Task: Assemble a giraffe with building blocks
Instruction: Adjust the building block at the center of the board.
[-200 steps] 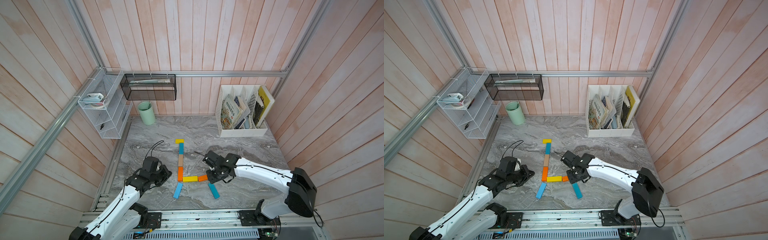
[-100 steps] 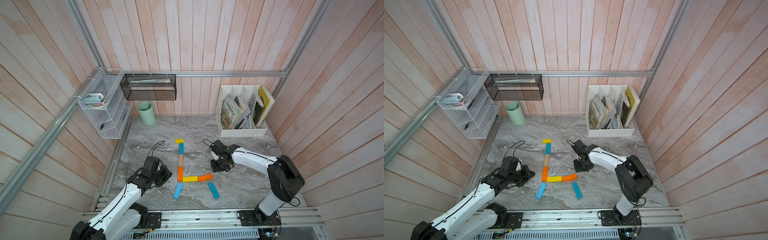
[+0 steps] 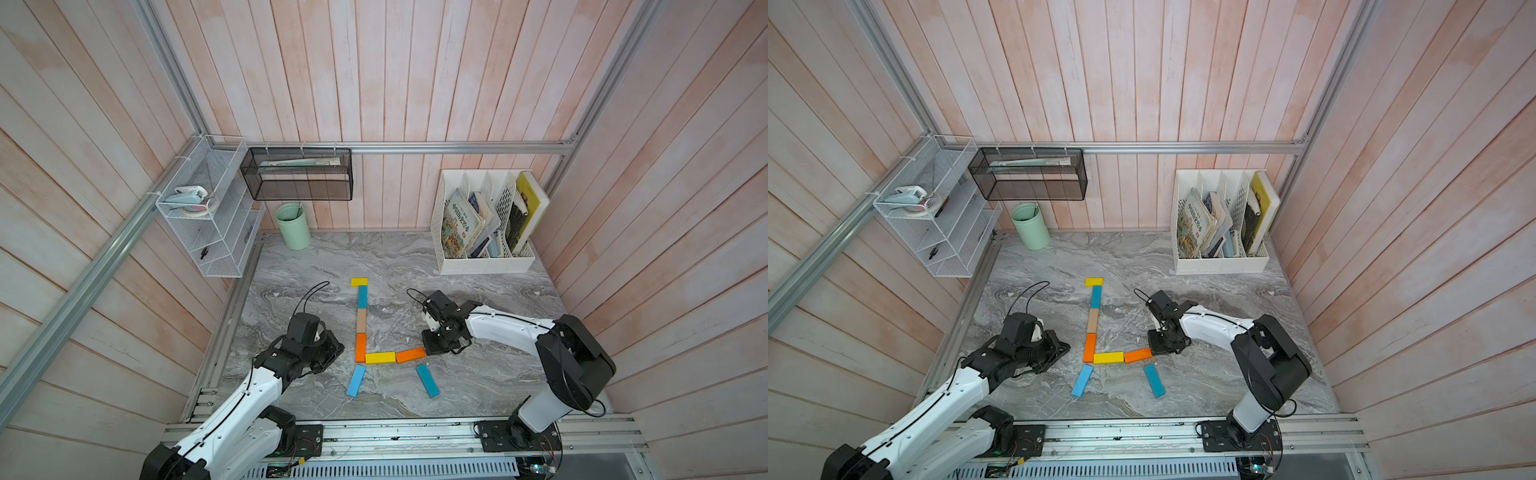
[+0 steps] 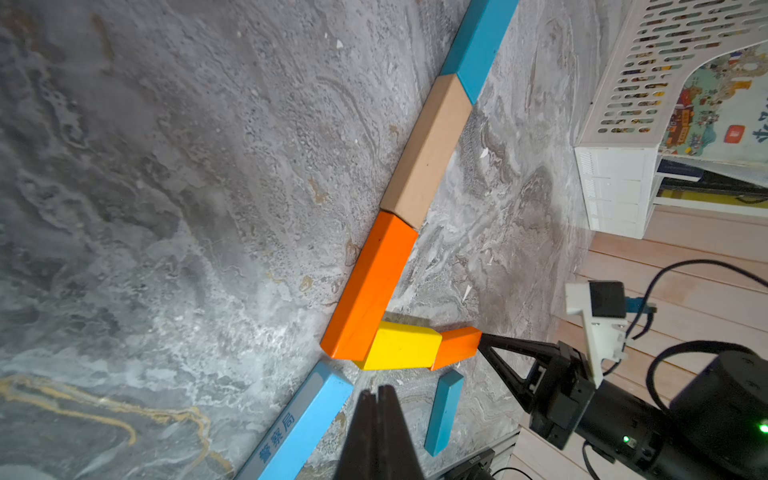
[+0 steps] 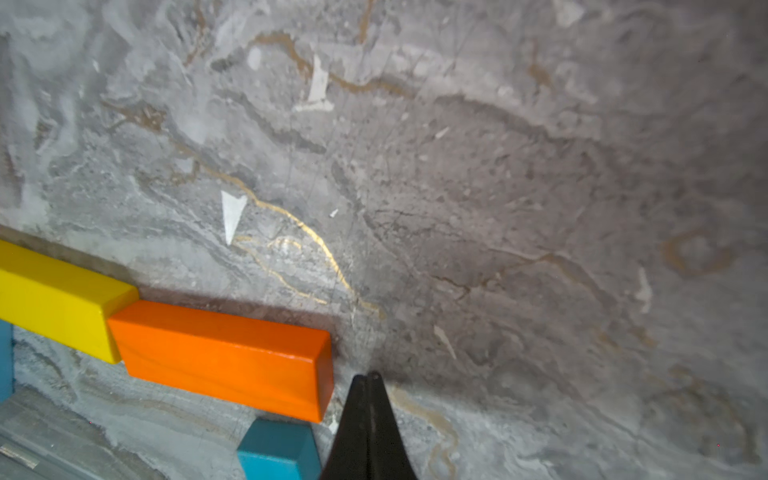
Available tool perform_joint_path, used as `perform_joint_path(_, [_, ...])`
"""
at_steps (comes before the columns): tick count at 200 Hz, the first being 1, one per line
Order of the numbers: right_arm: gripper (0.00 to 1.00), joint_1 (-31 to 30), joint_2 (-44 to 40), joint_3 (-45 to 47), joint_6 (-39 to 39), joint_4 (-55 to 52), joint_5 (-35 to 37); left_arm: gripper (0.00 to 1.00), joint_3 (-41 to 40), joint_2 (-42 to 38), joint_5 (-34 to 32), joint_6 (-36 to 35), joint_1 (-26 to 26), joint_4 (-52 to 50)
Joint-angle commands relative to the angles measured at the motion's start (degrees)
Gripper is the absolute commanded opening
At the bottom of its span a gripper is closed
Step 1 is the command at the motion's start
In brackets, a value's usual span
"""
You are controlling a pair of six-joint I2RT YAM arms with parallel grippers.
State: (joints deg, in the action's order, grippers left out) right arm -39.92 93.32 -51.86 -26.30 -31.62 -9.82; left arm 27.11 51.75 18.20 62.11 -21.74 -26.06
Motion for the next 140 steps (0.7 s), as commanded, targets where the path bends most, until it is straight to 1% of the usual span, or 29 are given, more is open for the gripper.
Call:
perform_joint_path(1, [0.0,-0.68,-0.14,0.81,-1.25,2.32,-1.5,0.0,-0.31,0.07,0.44,-0.54,0.33,0.54])
perform_joint_path(72, [0.0,-3.35,-1.17,0.81,-3.22,2.01,-1.25,0.0,-0.75,-0.28,0.6,-0.36,0.33,0.75])
perform_joint_path(117, [0.0,-3.8,-2.17,1.82,-3.93,1.74,-0.64,0.0,-0.68,-0.66,0.54,-0.44,0.34,0.4])
perform_joint_path(140, [0.0,-3.76,-3.55,2.07,-4.43,1.15,1.94,0.0,-1.24,-0.36,0.69,-0.31,0.38,1.2])
